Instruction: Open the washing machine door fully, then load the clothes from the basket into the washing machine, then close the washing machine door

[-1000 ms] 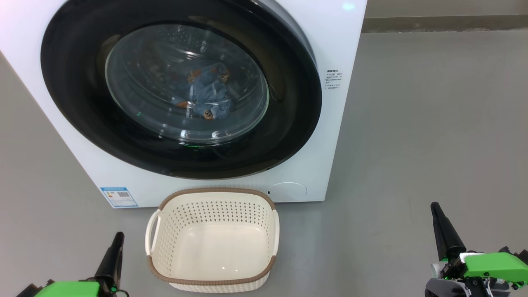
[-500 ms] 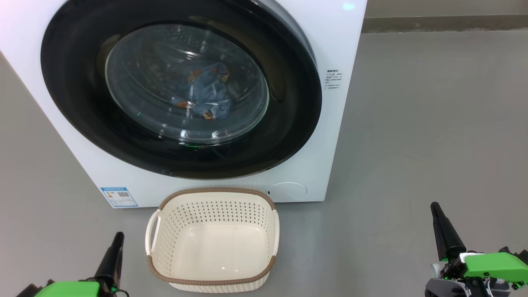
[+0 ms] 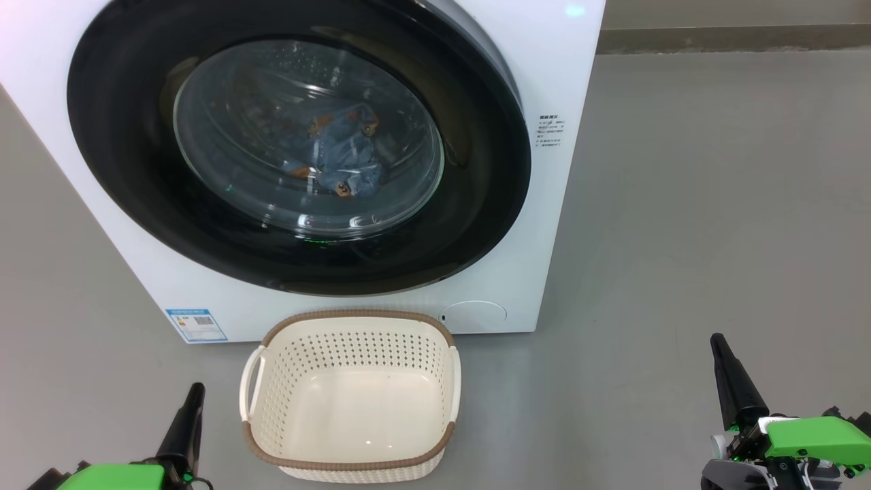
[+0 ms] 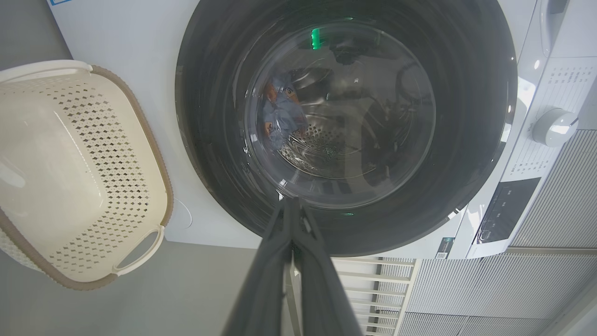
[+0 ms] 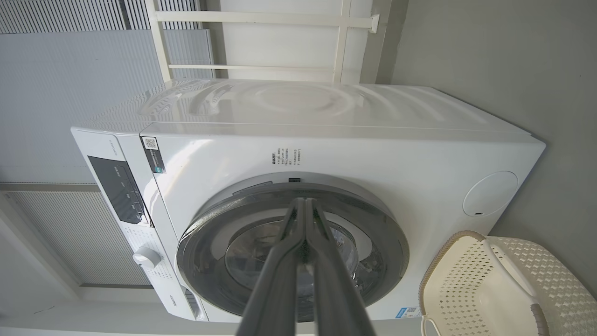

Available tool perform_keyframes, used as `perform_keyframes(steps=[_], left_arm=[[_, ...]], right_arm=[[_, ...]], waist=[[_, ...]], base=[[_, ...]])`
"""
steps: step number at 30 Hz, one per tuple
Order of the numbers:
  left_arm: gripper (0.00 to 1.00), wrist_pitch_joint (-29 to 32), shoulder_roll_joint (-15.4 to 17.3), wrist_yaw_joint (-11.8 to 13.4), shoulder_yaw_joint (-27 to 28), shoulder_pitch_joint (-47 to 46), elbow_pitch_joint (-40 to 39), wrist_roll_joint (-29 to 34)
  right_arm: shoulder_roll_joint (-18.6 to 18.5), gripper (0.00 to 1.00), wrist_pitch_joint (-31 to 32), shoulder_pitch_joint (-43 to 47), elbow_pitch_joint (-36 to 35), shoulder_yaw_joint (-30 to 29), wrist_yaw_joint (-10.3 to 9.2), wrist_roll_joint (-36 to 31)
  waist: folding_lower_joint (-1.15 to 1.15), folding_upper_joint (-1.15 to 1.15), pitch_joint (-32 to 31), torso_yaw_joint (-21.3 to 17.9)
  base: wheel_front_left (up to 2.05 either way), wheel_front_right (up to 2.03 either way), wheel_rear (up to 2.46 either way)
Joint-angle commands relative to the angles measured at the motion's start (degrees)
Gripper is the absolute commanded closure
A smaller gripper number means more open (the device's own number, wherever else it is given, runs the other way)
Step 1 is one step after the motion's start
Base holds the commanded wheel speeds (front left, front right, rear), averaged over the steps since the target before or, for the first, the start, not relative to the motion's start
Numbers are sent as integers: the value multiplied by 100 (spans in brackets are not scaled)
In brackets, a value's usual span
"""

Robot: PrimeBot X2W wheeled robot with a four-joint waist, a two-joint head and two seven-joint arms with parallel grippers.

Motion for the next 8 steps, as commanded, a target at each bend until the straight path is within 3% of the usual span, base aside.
perform_keyframes(steps=[1,8], left_arm=[[100,18,74,-14,198,-277,-102,-45],[100,18,74,-14,198,-278,-102,-45]], right_arm=[[-16,100,51,-80,-168,123,9,15],[-16,100,51,-80,-168,123,9,15]], waist=[[0,0,0,0],[0,0,0,0]], base=[[0,0,0],[0,0,0]])
